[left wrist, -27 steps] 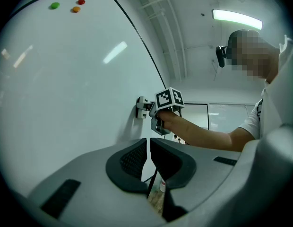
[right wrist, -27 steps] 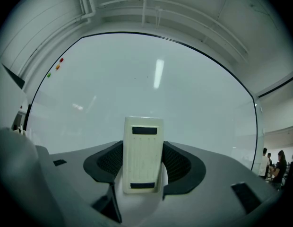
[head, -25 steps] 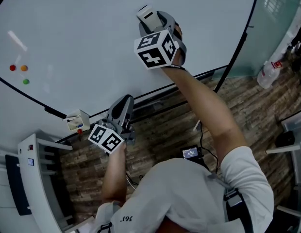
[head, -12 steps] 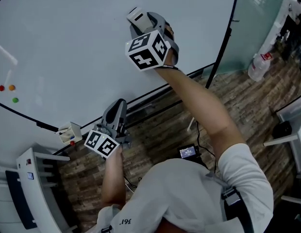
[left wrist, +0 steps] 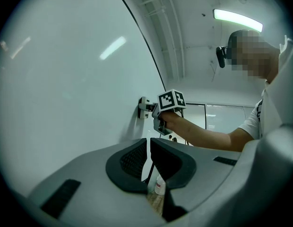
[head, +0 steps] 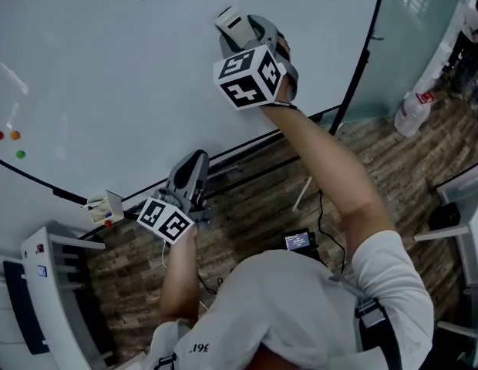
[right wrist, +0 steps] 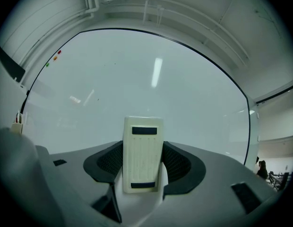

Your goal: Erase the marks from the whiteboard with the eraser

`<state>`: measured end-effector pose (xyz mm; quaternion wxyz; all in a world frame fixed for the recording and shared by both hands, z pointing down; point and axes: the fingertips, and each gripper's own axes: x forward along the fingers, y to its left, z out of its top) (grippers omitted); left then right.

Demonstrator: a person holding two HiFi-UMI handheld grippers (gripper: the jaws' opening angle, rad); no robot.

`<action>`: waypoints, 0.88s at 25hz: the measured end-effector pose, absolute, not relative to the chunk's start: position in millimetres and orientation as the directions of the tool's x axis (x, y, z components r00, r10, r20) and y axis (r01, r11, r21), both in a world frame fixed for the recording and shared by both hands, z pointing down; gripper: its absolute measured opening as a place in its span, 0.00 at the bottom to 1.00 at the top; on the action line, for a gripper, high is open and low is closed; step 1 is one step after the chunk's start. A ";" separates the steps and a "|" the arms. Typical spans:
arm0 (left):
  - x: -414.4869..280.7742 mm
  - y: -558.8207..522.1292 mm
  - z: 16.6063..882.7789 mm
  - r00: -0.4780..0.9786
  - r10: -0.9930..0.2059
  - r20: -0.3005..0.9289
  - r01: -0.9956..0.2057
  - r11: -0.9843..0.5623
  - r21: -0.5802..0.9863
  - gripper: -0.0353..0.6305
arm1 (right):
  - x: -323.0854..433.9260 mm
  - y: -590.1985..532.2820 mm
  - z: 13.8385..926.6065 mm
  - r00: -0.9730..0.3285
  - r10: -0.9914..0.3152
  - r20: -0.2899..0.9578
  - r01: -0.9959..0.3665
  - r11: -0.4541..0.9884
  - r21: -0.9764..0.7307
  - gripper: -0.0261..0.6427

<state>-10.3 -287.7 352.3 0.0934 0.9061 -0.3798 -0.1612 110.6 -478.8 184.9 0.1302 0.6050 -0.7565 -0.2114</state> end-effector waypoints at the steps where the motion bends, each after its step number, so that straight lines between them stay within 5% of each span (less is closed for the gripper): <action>1: -9.1 -287.6 352.2 0.655 -0.722 -0.222 -0.662 -0.691 0.292 0.08 | 111.0 -478.6 184.6 -0.240 -0.969 -0.059 -0.858 0.183 0.481 0.44; 22: -2.2 -259.2 348.5 0.585 -0.781 -0.217 -0.724 -0.624 0.294 0.08 | 191.6 -456.2 181.5 -0.296 -0.951 -0.093 -0.903 0.246 0.353 0.44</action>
